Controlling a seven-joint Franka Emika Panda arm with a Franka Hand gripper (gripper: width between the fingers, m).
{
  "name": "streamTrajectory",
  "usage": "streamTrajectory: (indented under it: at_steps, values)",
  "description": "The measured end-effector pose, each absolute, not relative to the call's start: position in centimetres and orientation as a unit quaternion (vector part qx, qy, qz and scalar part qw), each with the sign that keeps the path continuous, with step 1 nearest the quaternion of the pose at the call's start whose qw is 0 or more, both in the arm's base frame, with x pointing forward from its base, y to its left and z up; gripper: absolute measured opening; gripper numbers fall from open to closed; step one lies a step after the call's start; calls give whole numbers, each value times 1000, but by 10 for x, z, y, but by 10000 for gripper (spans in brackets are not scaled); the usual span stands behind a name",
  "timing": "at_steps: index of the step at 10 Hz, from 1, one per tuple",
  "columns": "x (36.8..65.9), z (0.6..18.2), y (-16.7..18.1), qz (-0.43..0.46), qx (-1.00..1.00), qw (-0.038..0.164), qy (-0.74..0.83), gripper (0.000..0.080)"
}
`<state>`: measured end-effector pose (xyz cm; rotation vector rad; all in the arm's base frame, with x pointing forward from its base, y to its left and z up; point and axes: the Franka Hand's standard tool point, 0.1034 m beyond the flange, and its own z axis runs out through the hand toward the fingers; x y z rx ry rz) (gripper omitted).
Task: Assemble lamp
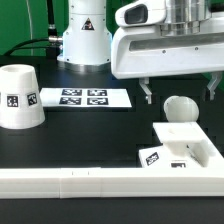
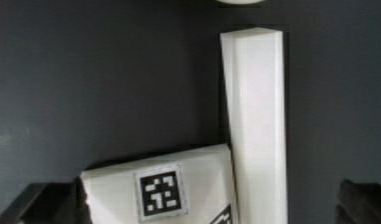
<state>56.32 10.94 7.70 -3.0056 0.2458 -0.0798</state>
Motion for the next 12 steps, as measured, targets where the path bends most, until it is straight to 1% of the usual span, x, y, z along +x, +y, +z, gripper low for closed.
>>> streamTrajectory:
  at_steps: [4,6,8,12]
  values:
    - [561,76,112,-26,-994,63,87,699]
    - [539,65,135,-18,-992,63,105,699]
    - [532,61,147,-21,-993,64,95,699]
    - [529,59,145,-5,-994,61,86,699]
